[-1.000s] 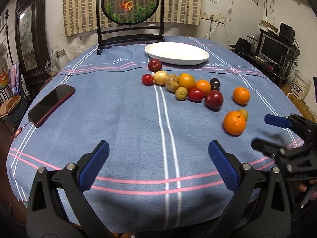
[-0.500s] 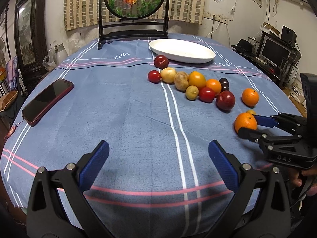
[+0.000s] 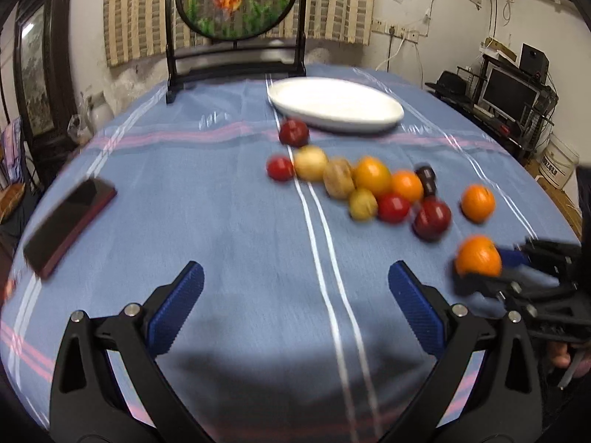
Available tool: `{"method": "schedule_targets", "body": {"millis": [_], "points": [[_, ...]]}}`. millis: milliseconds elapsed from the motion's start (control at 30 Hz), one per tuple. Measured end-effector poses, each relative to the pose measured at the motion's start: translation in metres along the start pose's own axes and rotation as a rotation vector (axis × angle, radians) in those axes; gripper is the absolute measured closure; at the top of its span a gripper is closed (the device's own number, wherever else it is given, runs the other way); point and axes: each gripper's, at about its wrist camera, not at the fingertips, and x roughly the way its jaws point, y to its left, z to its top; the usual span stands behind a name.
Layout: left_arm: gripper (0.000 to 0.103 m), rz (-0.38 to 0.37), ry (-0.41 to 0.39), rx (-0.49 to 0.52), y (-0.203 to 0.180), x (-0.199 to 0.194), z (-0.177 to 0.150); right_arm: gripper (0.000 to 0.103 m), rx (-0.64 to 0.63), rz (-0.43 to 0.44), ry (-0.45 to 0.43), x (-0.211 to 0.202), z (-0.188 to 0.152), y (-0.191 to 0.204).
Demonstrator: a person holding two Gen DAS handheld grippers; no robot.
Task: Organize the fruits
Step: 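Grasp the mandarin orange with the right tool while the left tool grasps a red cherry tomato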
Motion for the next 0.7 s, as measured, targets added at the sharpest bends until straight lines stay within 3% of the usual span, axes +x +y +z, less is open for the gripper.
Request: {"method": "schedule_targets", "body": {"millis": [33,100,167,267,400,700], "points": [[0.003,-0.004,-0.013,0.012,0.004,0.004,0.01,0.058,0.009,0.018,-0.016,-0.002,0.002,-0.002],[0.014,-0.006,-0.013,0.044,0.011,0.017,0.03,0.058,0.013,0.041,-0.058,-0.008,0.007,-0.003],[0.038,-0.056,0.001,0.091,0.015,0.031,0.045,0.058,0.005,0.052,-0.083,-0.011,0.01,-0.003],[0.061,-0.123,0.053,0.199,0.017,0.06,0.061,0.058,-0.003,0.051,-0.084,-0.006,0.009,-0.006],[0.065,-0.148,0.096,0.276,0.017,0.088,0.068,0.058,0.011,0.09,-0.068,-0.004,0.011,-0.01],[0.065,-0.18,0.14,0.314,0.023,0.126,0.074,0.058,0.016,0.137,-0.052,-0.003,0.01,-0.012]]}}
